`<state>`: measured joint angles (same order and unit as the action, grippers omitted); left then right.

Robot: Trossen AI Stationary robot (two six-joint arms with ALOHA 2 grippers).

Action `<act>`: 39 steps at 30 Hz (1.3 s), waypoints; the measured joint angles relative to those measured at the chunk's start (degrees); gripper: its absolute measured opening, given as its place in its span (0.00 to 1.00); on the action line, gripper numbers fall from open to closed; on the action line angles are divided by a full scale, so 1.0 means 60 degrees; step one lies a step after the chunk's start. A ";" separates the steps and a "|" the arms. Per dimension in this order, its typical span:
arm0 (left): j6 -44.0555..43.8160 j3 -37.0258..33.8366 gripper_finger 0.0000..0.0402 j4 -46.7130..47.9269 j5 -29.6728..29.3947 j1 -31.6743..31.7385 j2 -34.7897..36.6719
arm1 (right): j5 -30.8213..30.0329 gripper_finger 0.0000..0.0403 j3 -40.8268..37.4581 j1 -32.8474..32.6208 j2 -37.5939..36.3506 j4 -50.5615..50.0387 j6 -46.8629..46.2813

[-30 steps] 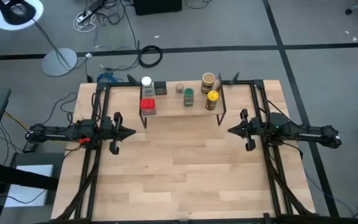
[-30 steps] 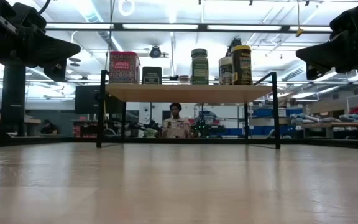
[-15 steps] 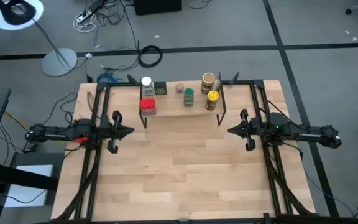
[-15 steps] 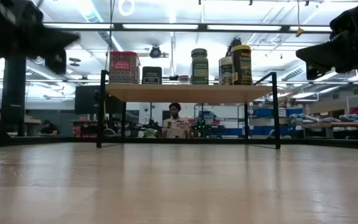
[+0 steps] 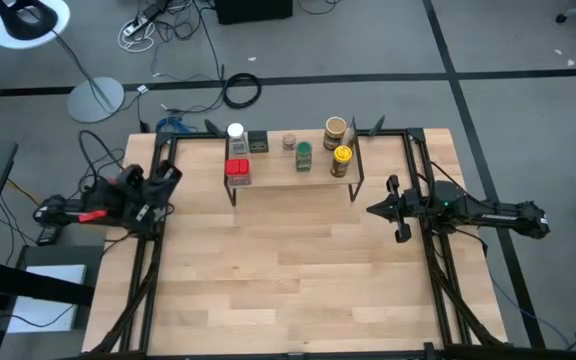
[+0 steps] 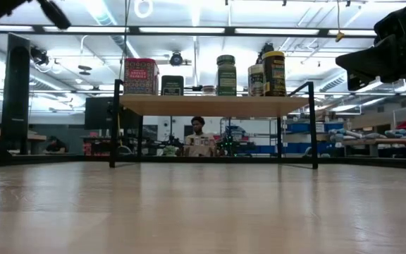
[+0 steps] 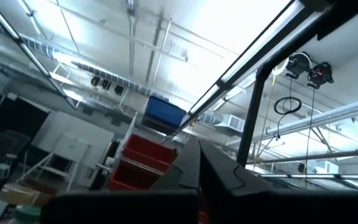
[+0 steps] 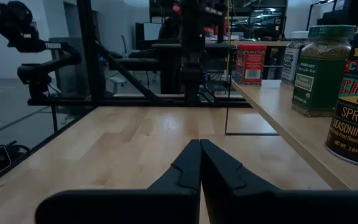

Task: Shelf spices
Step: Remove the red seasoning can from the shelf

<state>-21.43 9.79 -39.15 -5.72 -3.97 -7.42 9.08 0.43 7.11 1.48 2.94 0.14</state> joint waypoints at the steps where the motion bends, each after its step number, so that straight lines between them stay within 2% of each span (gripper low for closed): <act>1: -0.0048 0.0282 0.02 0.0000 0.0000 0.0000 -0.0343 | -0.0001 0.02 0.0000 -0.0004 0.0004 0.0000 -0.0001; 6: 0.0190 0.1837 0.02 0.0130 -0.0004 0.0000 -0.2546 | -0.0001 0.02 -0.0004 -0.0001 0.0001 -0.0004 -0.0003; 8: 0.0805 0.2611 0.02 0.0783 -0.0004 0.0000 -0.3407 | 0.0002 0.02 -0.0002 -0.0004 0.0004 -0.0001 -0.0002; 13: 0.2669 0.5024 0.02 0.4908 -0.0443 0.0000 -0.5171 | -0.0001 0.02 -0.0002 -0.0002 0.0000 -0.0002 -0.0004; 18: 0.3300 0.7761 0.07 0.9647 -0.1519 0.0000 -0.6551 | 0.0000 0.02 -0.0004 -0.0004 0.0004 0.0000 0.0000; 25: 0.3518 1.0656 0.30 1.3467 -0.2631 0.0000 -0.7869 | 0.0002 0.02 -0.0002 -0.0004 0.0002 -0.0001 -0.0002; 30: 0.2940 1.2551 0.49 1.6881 -0.3444 0.0000 -0.8932 | -0.0001 0.02 -0.0004 -0.0003 0.0000 -0.0004 -0.0004; 34: 0.2754 1.3279 0.63 1.8621 -0.3688 0.0000 -0.9787 | 0.0002 0.02 -0.0002 -0.0001 0.0000 -0.0001 -0.0002; 39: 0.3278 1.3252 0.77 1.9022 -0.3799 0.0055 -1.0716 | 0.0003 0.02 -0.0004 -0.0004 0.0004 -0.0003 -0.0003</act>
<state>-1.76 89.30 74.98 -28.51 -3.64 -71.72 9.10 0.40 7.09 1.50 2.92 0.13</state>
